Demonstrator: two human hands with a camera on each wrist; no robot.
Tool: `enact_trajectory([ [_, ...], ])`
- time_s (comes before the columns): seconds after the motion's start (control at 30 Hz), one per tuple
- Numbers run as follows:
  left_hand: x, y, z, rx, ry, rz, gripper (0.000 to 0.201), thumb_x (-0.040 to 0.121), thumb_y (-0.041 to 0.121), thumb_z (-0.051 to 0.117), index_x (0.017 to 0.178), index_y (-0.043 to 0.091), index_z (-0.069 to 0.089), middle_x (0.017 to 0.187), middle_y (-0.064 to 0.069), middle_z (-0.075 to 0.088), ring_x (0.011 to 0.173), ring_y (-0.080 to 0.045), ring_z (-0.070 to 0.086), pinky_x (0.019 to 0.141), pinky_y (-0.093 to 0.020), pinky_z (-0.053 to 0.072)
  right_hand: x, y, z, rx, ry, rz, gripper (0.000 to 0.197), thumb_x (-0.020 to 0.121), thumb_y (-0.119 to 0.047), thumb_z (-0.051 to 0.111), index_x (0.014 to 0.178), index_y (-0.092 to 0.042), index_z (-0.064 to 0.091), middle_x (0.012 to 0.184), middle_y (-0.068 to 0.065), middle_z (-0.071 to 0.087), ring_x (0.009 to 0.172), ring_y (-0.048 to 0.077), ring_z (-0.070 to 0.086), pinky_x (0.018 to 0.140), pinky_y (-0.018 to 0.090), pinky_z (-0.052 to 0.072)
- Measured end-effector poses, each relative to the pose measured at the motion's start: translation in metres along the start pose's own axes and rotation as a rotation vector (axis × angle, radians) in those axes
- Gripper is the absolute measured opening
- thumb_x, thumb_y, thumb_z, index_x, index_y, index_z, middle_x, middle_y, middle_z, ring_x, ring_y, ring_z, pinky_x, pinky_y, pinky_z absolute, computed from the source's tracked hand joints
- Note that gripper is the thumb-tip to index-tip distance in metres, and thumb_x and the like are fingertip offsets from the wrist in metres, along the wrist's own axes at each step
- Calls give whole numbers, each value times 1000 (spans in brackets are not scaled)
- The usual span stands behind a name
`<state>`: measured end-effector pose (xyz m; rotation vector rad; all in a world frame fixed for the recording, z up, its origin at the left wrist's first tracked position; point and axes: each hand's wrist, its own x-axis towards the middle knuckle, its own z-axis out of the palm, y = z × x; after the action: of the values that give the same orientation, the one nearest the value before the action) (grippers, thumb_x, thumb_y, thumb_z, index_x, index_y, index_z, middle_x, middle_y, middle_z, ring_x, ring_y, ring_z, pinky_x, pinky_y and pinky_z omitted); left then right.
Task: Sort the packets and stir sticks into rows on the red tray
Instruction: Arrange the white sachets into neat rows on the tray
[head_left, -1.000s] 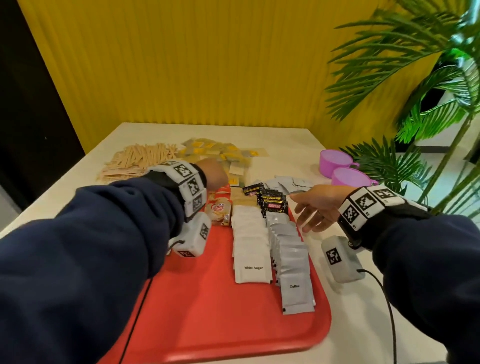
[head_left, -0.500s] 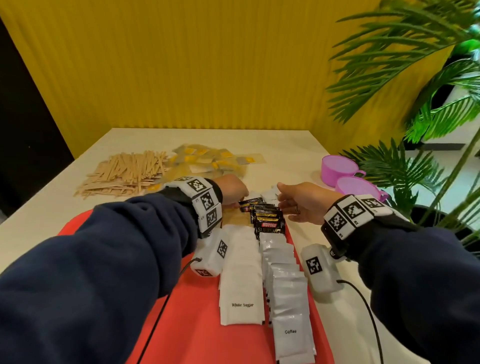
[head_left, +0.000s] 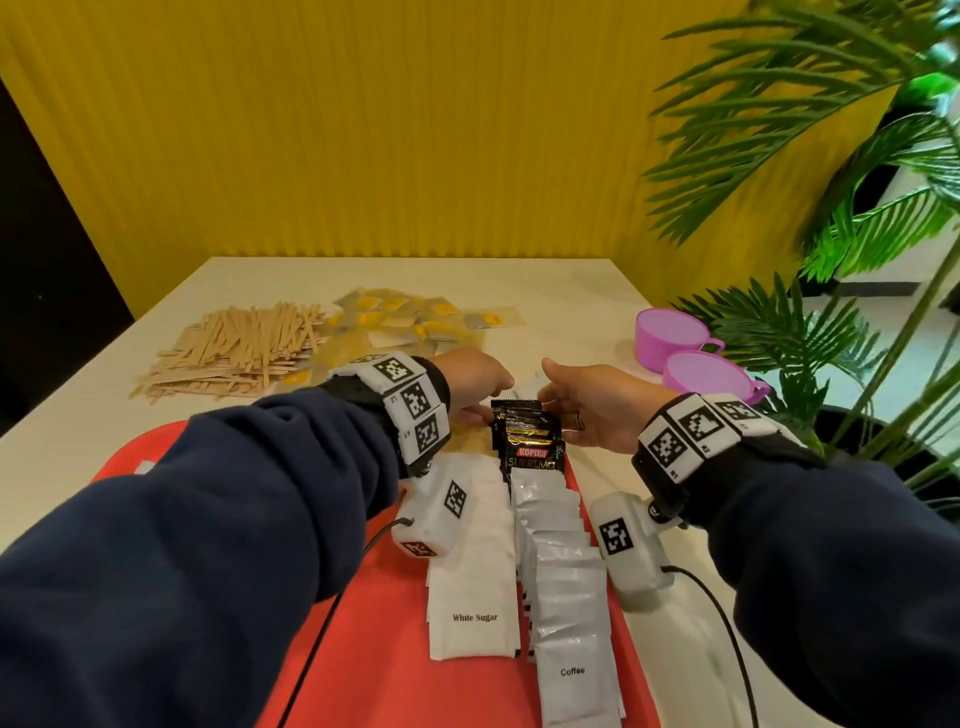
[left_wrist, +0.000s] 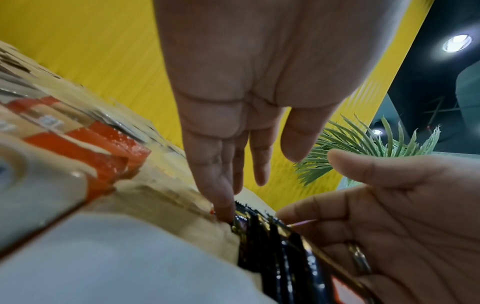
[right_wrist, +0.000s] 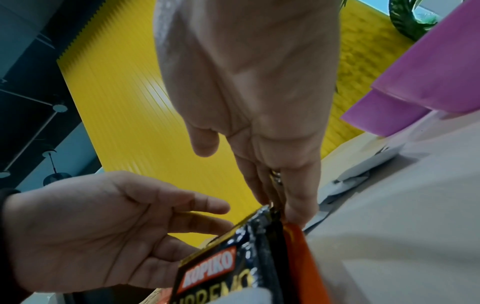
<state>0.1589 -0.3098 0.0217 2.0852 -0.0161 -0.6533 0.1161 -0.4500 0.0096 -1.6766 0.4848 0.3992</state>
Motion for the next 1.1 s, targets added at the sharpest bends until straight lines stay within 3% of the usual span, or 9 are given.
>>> enact_trajectory([
  [0.13, -2, -2, 0, -32, 0, 2, 39, 96, 20, 47, 134, 12, 46, 127, -8, 48, 89, -21, 58, 60, -24, 49, -1, -3, 7, 42, -22, -16, 49, 92, -47, 48, 119, -5, 48, 106, 8, 43, 97, 19, 44, 76, 28, 42],
  [0.33, -3, -4, 1, -47, -15, 20, 38, 95, 19, 47, 133, 12, 46, 119, -8, 48, 75, -18, 54, 63, -24, 49, -2, -5, 9, 74, -75, -22, 62, 94, -46, 46, 135, -1, 36, 116, 9, 44, 97, 17, 49, 80, 29, 43],
  [0.43, -3, -5, -1, -58, -19, 16, 38, 94, 19, 49, 132, 13, 47, 116, -6, 48, 83, -19, 56, 76, -28, 52, -1, -4, 8, 89, -76, -20, 69, 92, -48, 46, 140, -2, 31, 106, 4, 44, 91, 13, 46, 77, 26, 43],
  [0.53, -3, -6, -2, -76, -24, 15, 36, 94, 19, 49, 130, 13, 49, 113, -5, 49, 81, -17, 55, 81, -29, 52, -2, -2, 7, 89, -119, -34, 73, 91, -49, 46, 145, -5, 22, 142, 7, 35, 125, 17, 40, 95, 31, 38],
  [0.6, -4, -6, -2, -76, -38, 20, 36, 95, 18, 49, 130, 13, 48, 117, -5, 48, 82, -17, 56, 82, -29, 52, -2, -3, 5, 67, -100, -50, 74, 91, -49, 46, 146, -6, 23, 139, 5, 39, 120, 16, 40, 101, 33, 32],
  [0.7, -5, -2, -6, -50, -33, 43, 36, 96, 17, 47, 132, 14, 48, 129, -6, 45, 94, -20, 56, 81, -28, 50, 0, -10, -7, -144, 83, -119, 63, 95, -40, 46, 143, -4, 30, 144, 12, 38, 131, 25, 37, 111, 39, 28],
  [0.83, 3, 4, -14, 10, 32, 52, 41, 94, 20, 51, 134, 12, 47, 129, -9, 48, 94, -19, 50, 76, -28, 48, 13, -16, -26, -833, 295, -147, 44, 98, -28, 42, 132, 1, 46, 138, 18, 45, 127, 31, 42, 104, 36, 33],
  [0.93, 11, 10, -17, 89, 53, 58, 40, 95, 22, 51, 132, 6, 47, 130, -11, 49, 107, -24, 52, 90, -32, 47, 25, -11, -33, -1009, 245, -95, 62, 91, -34, 55, 143, -9, 32, 147, 11, 36, 132, 28, 37, 106, 33, 30],
  [1.1, 24, 15, -16, 199, -1, 51, 39, 98, 35, 43, 121, 6, 56, 105, -7, 51, 87, -21, 45, 80, -32, 42, 50, -9, -31, -1126, 173, -33, 101, 74, -54, 69, 150, -28, 7, 153, 10, 22, 138, 32, 28, 110, 43, 27],
])
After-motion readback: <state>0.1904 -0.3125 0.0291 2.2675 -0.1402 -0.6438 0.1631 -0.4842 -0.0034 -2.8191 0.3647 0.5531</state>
